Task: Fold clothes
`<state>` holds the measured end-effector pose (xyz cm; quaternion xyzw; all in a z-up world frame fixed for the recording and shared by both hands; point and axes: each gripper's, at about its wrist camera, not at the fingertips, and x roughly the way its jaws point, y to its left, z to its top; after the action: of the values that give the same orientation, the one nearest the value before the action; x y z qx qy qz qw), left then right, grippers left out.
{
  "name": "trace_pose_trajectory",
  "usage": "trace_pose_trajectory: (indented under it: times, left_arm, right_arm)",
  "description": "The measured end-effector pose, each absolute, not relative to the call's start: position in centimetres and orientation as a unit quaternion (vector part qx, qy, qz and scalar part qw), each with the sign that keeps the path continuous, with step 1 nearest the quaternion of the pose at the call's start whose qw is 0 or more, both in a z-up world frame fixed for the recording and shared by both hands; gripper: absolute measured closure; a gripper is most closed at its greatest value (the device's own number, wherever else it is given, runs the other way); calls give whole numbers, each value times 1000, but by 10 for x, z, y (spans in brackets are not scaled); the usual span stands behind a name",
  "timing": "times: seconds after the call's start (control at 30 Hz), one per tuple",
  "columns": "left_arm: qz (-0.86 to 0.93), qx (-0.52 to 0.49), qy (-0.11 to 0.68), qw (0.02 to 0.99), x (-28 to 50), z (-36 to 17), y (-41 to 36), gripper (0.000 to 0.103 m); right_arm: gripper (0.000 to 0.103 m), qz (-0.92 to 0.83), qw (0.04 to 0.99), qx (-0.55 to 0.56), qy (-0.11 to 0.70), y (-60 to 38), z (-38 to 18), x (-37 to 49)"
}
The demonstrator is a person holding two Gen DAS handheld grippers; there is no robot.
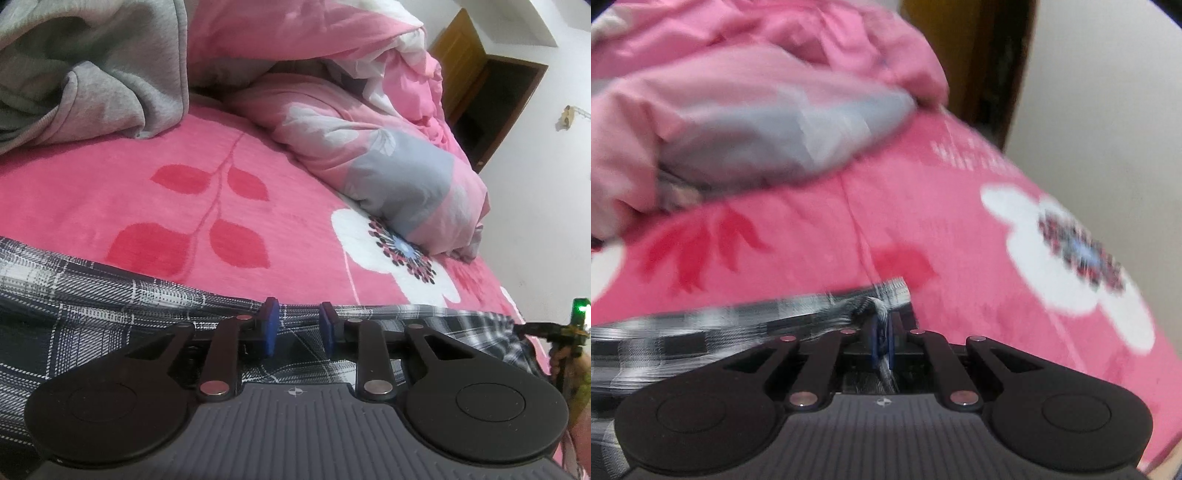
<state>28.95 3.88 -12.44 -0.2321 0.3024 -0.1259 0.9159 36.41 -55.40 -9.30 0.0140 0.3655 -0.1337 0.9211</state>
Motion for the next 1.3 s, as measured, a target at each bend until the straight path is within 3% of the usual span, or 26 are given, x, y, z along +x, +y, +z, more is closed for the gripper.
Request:
trace_pose_trajectory:
  times: [0.2,0.37,0.63,0.93,1.13,1.3]
  left_arm:
    - [-128,-238,302,914,289,-125,40,77]
    - [-134,-248,302,911,290,-126,43,76]
    - [-138,-257,301,908,290,-127,45,76]
    - [-144,-273,300,903,291,-130,48,76]
    - [-147,-280,298,901,291,-130,50,75]
    - [-149,-284,298,899,290,-131,51,75]
  right_arm:
    - [74,-189,909,181,326,-607,-70,346]
    - [74,-190,905,197,325,-622,-37,304]
    - [72,-146,882,156,420,-572,-31,240]
    - [72,-151,897,187,370,-535,3,205]
    - [71,-225,848,235,418,-530,-34,203]
    - [71,-278,832,247,412,-537,-48,208]
